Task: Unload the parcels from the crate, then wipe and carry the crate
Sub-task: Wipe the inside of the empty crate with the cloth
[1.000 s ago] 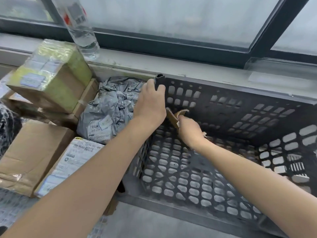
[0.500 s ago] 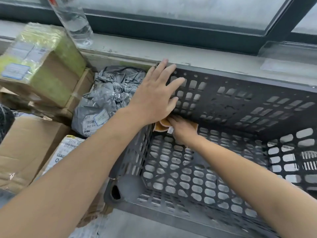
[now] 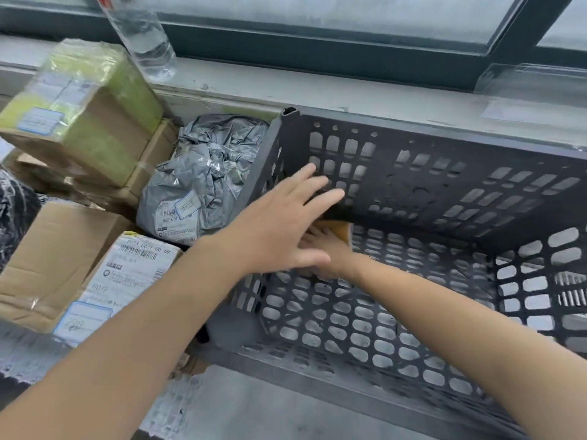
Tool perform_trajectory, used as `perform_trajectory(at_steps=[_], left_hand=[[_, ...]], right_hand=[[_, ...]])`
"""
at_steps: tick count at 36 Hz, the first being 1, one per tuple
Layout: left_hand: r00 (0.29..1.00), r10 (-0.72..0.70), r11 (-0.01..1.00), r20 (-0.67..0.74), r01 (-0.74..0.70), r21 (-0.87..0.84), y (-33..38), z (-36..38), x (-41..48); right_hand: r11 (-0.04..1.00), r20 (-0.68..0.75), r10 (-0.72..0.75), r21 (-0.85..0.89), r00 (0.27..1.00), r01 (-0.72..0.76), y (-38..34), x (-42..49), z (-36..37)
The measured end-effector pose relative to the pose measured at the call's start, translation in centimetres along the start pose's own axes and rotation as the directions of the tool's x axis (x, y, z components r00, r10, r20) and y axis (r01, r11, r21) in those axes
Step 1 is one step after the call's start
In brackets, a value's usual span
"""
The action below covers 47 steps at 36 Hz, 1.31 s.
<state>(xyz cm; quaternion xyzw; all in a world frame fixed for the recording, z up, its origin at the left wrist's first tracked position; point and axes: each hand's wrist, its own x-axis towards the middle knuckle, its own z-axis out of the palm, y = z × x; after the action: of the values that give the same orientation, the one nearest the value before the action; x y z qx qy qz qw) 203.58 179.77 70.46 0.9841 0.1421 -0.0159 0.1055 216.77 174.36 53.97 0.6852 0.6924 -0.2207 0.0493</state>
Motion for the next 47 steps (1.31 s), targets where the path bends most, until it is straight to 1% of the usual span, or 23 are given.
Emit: perform_trajectory(at_steps=[1, 2, 5, 8, 10, 13, 15, 17, 18, 20, 22, 23, 24, 26, 28, 29, 31, 33, 35, 37, 41, 47], left_hand=[[0.999, -0.002, 1.000, -0.038, 0.003, 0.014, -0.3, -0.4, 0.2], [0.997, -0.012, 0.999, -0.071, 0.014, 0.032, -0.7, -0.7, 0.3], [0.991, -0.029, 0.996, -0.128, 0.040, 0.084, -1.9, -1.0, 0.2], [0.996, -0.025, 0.981, -0.087, 0.041, 0.190, -2.2, -0.6, 0.1], [0.998, -0.010, 0.974, -0.060, 0.024, 0.227, -2.0, -0.5, 0.2], [0.997, -0.022, 0.974, -0.069, 0.036, 0.223, -2.0, -0.7, 0.2], [0.996, -0.026, 0.974, -0.081, 0.044, 0.223, -2.0, -0.8, 0.2], [0.994, -0.057, 0.966, -0.098, 0.080, 0.246, -2.1, -1.1, 0.3], [0.990, -0.084, 0.961, -0.110, 0.110, 0.253, -2.1, -1.3, 0.4], [0.983, -0.139, 0.953, -0.122, 0.166, 0.252, -2.2, -1.5, 0.7], [0.978, -0.174, 0.948, -0.117, 0.199, 0.250, -2.2, -1.5, 0.9], [0.976, -0.187, 0.944, -0.112, 0.211, 0.255, -2.1, -1.3, 1.0], [0.973, -0.201, 0.939, -0.115, 0.224, 0.261, -2.2, -1.1, 1.1], [0.963, -0.229, 0.931, -0.140, 0.259, 0.258, -2.3, -1.0, 1.1], [0.954, -0.253, 0.930, -0.160, 0.286, 0.233, -2.4, -1.0, 1.1], [0.950, -0.263, 0.929, -0.165, 0.296, 0.223, -2.5, -1.0, 1.1], [0.946, -0.278, 0.927, -0.164, 0.309, 0.211, -2.6, -1.0, 1.1], [0.946, -0.285, 0.927, -0.154, 0.313, 0.206, -2.7, -0.8, 1.1], [0.947, -0.289, 0.926, -0.142, 0.314, 0.211, -2.7, -0.8, 1.2], [0.949, -0.287, 0.925, -0.126, 0.309, 0.219, -2.7, -0.7, 1.2], [0.957, -0.279, 0.912, -0.079, 0.290, 0.289, -2.6, -0.8, 1.3], [0.963, -0.267, 0.903, -0.035, 0.263, 0.340, -2.3, -1.0, 1.4]], right_hand=[[0.998, 0.046, -0.070, -0.001, 0.996, 0.071, 0.1, -0.5, 0.5], [0.988, 0.101, -0.145, -0.046, 0.984, 0.150, 0.1, -1.1, 1.0], [0.942, 0.226, -0.285, -0.115, 0.931, 0.316, -0.3, -3.4, 2.8], [0.873, 0.300, -0.425, -0.115, 0.854, 0.474, -0.8, -6.5, 4.4], [0.860, 0.323, -0.457, -0.077, 0.829, 0.505, -0.8, -8.3, 5.2], [0.903, 0.338, -0.418, 0.049, 0.843, 0.428, -0.4, -9.0, 4.4], [0.923, 0.291, -0.381, 0.174, 0.877, 0.343, 0.2, -8.8, 2.9], [0.929, 0.180, -0.290, 0.289, 0.940, 0.231, 1.3, -8.5, 0.8], [0.919, 0.100, -0.230, 0.350, 0.968, 0.183, 1.8, -8.4, -0.4], [0.869, -0.079, -0.080, 0.483, 0.994, 0.108, 2.5, -8.1, -3.1], [0.791, -0.218, 0.118, 0.610, 0.969, 0.041, 3.2, -7.5, -5.1], [0.767, -0.269, 0.196, 0.641, 0.943, 0.023, 3.5, -7.0, -5.8], [0.767, -0.315, 0.246, 0.642, 0.917, 0.015, 3.8, -6.6, -6.3], [0.797, -0.381, 0.283, 0.604, 0.880, 0.006, 4.1, -5.6, -6.3], [0.866, -0.420, 0.251, 0.501, 0.872, -0.009, 4.3, -4.4, -5.5], [0.905, -0.419, 0.221, 0.424, 0.881, -0.025, 4.3, -3.5, -4.8], [0.948, -0.338, 0.193, 0.305, 0.921, -0.087, 4.0, -1.8, -3.3], [0.957, -0.228, 0.200, 0.255, 0.953, -0.140, 3.6, -0.3, -1.6], [0.955, -0.142, 0.223, 0.229, 0.965, -0.187, 3.2, 1.1, -0.2], [0.967, -0.097, 0.218, 0.155, 0.971, -0.202, 2.9, 2.1, 0.8], [0.984, -0.050, 0.161, 0.089, 0.986, -0.156, 1.9, 2.7, 1.8], [0.999, 0.044, -0.050, 0.020, 0.998, 0.049, 0.0, 0.9, 2.7]])
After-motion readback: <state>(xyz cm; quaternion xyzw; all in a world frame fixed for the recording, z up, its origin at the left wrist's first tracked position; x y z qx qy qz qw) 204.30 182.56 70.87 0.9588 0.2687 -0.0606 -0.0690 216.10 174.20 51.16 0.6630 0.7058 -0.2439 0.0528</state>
